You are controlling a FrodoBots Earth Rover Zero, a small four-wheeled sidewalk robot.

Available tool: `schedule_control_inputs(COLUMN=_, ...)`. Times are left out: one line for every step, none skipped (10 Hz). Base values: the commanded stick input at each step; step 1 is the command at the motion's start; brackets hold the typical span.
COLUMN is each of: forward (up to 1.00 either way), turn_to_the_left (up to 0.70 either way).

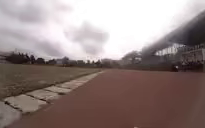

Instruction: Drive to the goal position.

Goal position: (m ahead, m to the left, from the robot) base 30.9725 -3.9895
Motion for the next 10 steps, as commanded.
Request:
schedule_control_inputs(forward=1.0, turn_to_the_left=0.0)
schedule_control_inputs(forward=1.0, turn_to_the_left=0.0)
schedule_control_inputs(forward=1.0, turn_to_the_left=0.0)
schedule_control_inputs(forward=1.0, turn_to_the_left=0.0)
schedule_control_inputs(forward=1.0, turn_to_the_left=0.0)
schedule_control_inputs(forward=1.0, turn_to_the_left=0.0)
schedule_control_inputs(forward=1.0, turn_to_the_left=0.0)
schedule_control_inputs(forward=1.0, turn_to_the_left=0.0)
schedule_control_inputs(forward=1.0, turn_to_the_left=0.0)
schedule_control_inputs(forward=1.0, turn_to_the_left=0.0)
